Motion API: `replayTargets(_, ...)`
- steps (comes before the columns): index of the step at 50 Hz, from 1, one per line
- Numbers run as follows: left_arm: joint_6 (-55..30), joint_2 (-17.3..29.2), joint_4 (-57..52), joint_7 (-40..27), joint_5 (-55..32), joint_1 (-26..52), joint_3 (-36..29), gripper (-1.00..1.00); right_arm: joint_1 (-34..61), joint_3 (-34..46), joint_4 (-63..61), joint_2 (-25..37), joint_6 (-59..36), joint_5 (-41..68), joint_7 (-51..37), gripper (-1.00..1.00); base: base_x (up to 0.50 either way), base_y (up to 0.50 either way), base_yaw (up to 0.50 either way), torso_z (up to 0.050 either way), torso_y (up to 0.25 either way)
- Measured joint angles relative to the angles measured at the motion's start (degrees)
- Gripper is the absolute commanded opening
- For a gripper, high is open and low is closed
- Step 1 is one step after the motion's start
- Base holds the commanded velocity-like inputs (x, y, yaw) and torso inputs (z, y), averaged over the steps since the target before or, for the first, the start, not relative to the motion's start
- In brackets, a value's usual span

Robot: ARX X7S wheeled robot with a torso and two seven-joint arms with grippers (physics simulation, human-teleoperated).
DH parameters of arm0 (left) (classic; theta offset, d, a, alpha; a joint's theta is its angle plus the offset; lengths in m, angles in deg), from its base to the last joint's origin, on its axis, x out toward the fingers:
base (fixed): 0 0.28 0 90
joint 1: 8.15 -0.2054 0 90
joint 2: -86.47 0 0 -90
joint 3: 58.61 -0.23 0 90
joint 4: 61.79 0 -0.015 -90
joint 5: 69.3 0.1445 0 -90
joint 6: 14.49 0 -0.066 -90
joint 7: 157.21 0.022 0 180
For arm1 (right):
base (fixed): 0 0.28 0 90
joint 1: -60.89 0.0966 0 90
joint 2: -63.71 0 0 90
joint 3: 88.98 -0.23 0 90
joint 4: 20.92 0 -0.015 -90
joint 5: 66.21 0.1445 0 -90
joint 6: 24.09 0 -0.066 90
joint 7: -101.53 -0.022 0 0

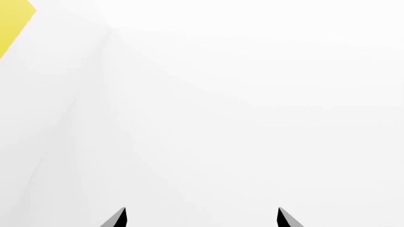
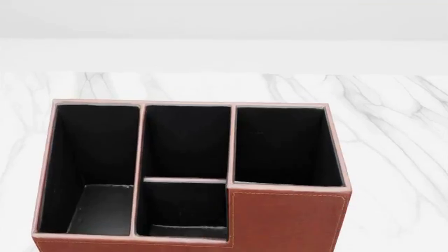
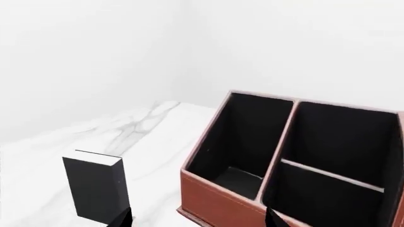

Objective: Pick up the yellow and white mug and place it to the right of the caddy.

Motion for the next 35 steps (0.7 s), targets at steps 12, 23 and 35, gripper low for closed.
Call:
replayTargets(12, 0.0, 0.0, 0.0, 0.1, -0.4, 0.0, 0.4, 1.00, -2.3, 0.0, 4.2, -0.2, 2.3, 1.5, 3.0, 1.00, 0.00, 0.00, 0.00, 0.000, 0.000)
replayTargets(23, 0.1, 0.0, 0.0, 0.2, -0.6, 0.0, 0.6, 1.00, -3.7, 0.0, 6.0, -0.7, 2.5, 2.4, 4.0, 1.00, 0.00, 0.00, 0.00, 0.000, 0.000)
replayTargets(35, 0.1, 0.0, 0.0, 0.3, -0.7, 0.0, 0.7, 1.00, -4.4, 0.4, 5.3, -1.1, 1.1, 2.3, 3.6, 1.00, 0.00, 0.00, 0.00, 0.000, 0.000)
